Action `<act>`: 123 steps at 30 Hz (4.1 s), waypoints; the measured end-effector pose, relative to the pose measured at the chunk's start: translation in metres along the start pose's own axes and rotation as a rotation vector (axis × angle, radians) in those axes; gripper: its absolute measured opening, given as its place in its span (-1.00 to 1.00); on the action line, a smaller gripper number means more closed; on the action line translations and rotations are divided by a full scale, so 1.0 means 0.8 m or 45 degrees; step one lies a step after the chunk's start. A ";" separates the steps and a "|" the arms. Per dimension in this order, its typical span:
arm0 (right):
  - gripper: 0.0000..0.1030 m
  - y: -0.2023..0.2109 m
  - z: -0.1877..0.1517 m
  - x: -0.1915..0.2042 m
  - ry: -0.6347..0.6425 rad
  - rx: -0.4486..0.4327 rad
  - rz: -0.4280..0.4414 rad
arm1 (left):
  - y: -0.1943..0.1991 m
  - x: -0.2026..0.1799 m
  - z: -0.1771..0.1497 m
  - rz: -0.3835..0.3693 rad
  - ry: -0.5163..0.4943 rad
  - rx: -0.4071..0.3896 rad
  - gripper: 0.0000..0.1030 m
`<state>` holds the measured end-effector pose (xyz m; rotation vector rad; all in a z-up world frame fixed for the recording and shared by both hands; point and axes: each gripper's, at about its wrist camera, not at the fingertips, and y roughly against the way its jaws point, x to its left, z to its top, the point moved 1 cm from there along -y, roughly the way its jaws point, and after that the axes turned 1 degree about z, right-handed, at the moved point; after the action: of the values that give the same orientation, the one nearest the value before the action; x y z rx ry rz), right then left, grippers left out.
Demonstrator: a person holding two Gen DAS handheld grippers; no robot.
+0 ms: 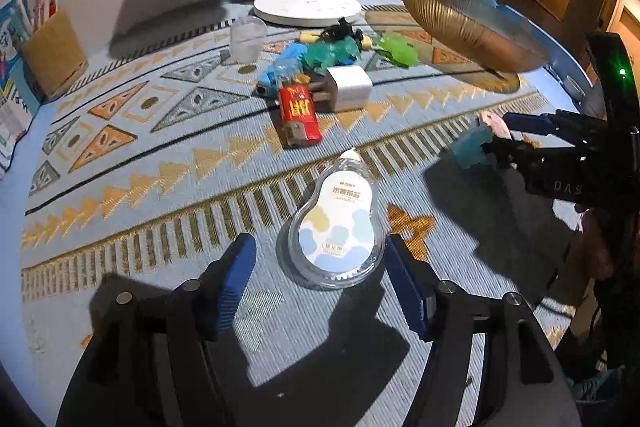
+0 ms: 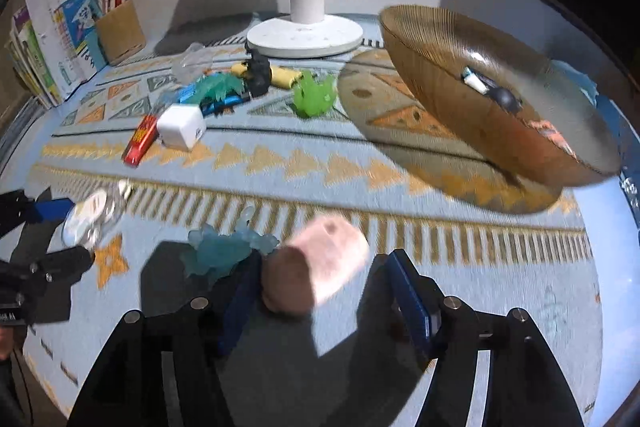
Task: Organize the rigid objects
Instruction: 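Lift the white container with the left tool while the right tool holds the pink block, then carry the white container with the left tool while the right tool carries the pink block into the bowl, then open both tools and move them back over the remaining toys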
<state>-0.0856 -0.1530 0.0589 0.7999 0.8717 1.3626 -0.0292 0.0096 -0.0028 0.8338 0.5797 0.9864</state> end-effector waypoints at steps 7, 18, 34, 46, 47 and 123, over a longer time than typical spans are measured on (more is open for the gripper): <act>0.24 0.007 -0.012 0.001 -0.051 0.045 0.072 | -0.009 -0.009 0.005 0.068 -0.016 -0.033 0.25; 0.01 0.029 -0.030 -0.060 -0.194 0.035 0.016 | -0.013 -0.007 0.011 0.057 0.018 -0.052 0.25; -0.30 0.009 0.000 -0.015 0.030 0.009 0.060 | -0.012 -0.020 0.015 0.079 0.024 -0.098 -0.13; -0.30 0.179 0.034 -0.107 -0.136 -0.406 -0.131 | 0.116 -0.077 0.095 -0.045 -0.016 -0.479 -0.13; -0.30 0.194 0.039 -0.120 -0.152 -0.439 -0.160 | 0.127 -0.090 0.110 -0.071 -0.019 -0.520 -0.13; 0.55 0.057 0.019 0.003 -0.038 -0.239 0.147 | 0.024 0.041 0.028 0.222 0.405 -0.382 0.65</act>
<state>-0.0939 -0.1478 0.1062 0.7315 0.6717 1.5059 -0.0072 0.0368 0.0237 0.4676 0.6160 1.3424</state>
